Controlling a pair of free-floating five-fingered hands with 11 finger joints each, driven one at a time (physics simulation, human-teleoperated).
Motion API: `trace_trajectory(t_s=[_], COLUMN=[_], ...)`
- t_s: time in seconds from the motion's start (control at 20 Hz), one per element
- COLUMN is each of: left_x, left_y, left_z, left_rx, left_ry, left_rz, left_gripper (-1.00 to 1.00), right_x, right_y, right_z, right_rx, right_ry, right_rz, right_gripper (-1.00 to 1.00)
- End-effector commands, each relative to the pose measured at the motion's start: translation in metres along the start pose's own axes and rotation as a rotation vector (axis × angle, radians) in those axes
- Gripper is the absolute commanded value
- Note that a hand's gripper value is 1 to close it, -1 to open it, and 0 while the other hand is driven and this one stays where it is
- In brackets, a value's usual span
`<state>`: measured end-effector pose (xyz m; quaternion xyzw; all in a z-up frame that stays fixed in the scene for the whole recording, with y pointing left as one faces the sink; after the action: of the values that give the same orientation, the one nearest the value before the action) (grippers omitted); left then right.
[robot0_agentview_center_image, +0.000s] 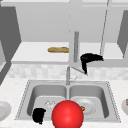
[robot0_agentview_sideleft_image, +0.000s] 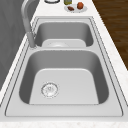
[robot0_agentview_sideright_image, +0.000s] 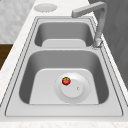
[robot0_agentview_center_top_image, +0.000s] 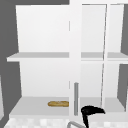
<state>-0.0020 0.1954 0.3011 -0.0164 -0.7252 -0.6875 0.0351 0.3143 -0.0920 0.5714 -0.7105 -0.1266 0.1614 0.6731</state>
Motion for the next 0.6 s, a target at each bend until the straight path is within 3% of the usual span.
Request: trace_trajectory(t_s=[0.0,0.55], left_x=[0.000,0.000], left_y=[0.000,0.000], left_z=[0.000,0.000], left_rx=[0.000,0.000], left_ry=[0.000,0.000], left_rz=[0.000,0.000], left_gripper=[0.00,0.00], right_x=[0.028,0.099], right_y=[0.004,0.024], right_z=[0.001,0.002], right_rx=[0.009,-0.040], right_ry=[0.057,0.402], right_rz=[0.000,0.006], right_gripper=[-1.00,-1.00])
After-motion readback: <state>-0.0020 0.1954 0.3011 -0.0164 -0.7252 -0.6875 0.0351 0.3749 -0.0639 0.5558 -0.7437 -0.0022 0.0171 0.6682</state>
